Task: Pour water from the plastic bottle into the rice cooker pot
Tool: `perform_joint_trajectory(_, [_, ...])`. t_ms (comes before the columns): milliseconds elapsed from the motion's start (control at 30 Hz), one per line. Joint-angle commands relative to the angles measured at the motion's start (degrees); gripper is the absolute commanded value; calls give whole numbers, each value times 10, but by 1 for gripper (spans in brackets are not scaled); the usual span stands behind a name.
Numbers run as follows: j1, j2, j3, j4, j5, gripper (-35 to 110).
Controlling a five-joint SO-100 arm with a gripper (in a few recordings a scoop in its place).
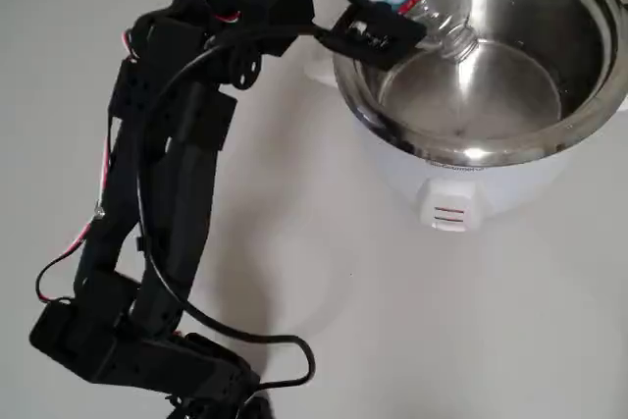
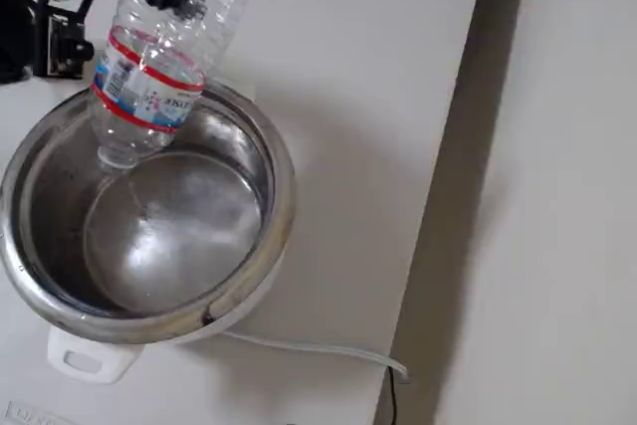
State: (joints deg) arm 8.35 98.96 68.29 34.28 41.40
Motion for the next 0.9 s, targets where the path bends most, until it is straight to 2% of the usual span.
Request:
perform_joint_trajectory(0, [5, 8, -47, 1, 18, 18])
perform_joint_trajectory(700, [11, 6, -49, -5, 26, 18])
perform_joint_trajectory(867, [6, 3, -47, -15, -6, 18])
